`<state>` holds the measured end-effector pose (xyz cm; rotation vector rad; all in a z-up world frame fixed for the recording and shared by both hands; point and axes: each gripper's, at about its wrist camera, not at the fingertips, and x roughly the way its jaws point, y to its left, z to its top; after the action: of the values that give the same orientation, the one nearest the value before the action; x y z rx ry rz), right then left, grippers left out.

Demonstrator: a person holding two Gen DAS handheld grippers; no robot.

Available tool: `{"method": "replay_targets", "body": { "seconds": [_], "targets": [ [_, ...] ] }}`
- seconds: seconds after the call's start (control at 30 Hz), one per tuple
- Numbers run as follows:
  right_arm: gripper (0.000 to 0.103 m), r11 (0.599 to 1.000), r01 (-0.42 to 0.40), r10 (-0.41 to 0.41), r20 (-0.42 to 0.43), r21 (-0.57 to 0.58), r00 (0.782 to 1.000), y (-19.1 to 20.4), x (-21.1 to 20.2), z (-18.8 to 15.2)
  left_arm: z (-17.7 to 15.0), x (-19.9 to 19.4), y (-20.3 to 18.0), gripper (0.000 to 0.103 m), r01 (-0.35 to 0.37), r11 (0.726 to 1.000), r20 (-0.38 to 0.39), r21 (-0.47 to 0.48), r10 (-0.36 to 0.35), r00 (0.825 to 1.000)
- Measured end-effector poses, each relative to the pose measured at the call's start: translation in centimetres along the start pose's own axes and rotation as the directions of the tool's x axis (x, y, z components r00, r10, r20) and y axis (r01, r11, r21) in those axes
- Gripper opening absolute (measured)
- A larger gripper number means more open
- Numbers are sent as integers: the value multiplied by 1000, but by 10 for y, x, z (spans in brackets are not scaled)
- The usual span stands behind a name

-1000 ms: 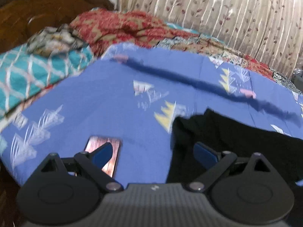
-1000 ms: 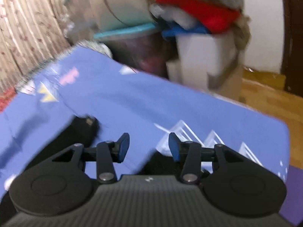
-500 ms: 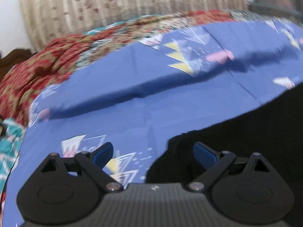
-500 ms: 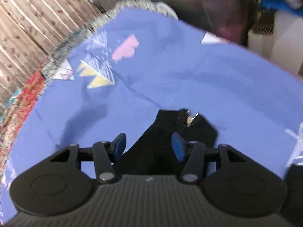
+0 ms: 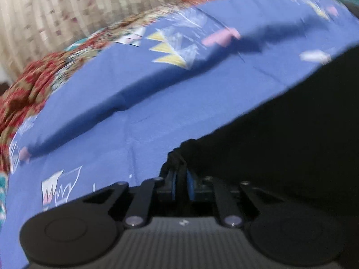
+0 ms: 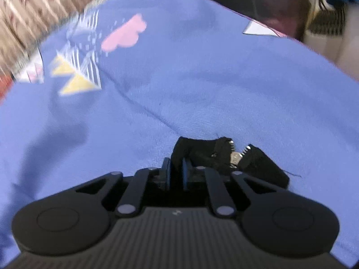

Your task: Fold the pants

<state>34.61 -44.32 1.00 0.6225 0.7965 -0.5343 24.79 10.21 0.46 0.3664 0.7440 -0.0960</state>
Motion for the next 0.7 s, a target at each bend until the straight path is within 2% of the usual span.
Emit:
{"method": "replay_targets", "body": {
  "seconds": [0.07, 0.17, 0.27, 0.37, 0.43, 0.53, 0.6, 0.63, 0.67, 0.7],
  "targets": [
    [11, 995, -77, 75, 40, 59, 996, -18, -27, 4, 1, -24, 6, 9, -4, 999, 40, -54, 6, 999],
    [11, 979, -187, 180, 88, 78, 980, -42, -81, 8, 1, -80, 11, 9, 3, 993, 134, -116, 13, 991],
    [11, 956, -273, 259, 134, 103, 957, -83, -142, 7, -10, -148, 15, 9, 24, 982, 228, -187, 20, 973],
    [11, 937, -320, 294, 172, 144, 940, -142, -196, -4, -33, -212, 9, 9, 39, 974, 309, -222, 33, 950],
    [11, 929, -326, 296, 181, 174, 938, -181, -220, -16, -56, -250, 3, 9, 66, 964, 339, -259, 27, 940],
    [12, 929, -292, 255, 177, 226, 950, -244, -243, -53, -96, -292, -16, 9, 92, 955, 329, -283, 6, 944],
    [12, 928, -250, 217, 145, 276, 965, -282, -244, -79, -127, -306, -30, 9, 126, 939, 287, -319, -31, 957],
    [16, 926, -218, 194, 108, 307, 975, -301, -237, -96, -142, -307, -37, 13, 142, 932, 251, -334, -58, 966],
    [16, 926, -178, 162, 75, 333, 984, -310, -230, -108, -154, -305, -46, 16, 137, 931, 202, -338, -70, 977],
    [11, 924, -111, 102, 44, 367, 994, -323, -224, -121, -166, -300, -55, 18, 114, 937, 154, -331, -66, 986]
  ]
}}
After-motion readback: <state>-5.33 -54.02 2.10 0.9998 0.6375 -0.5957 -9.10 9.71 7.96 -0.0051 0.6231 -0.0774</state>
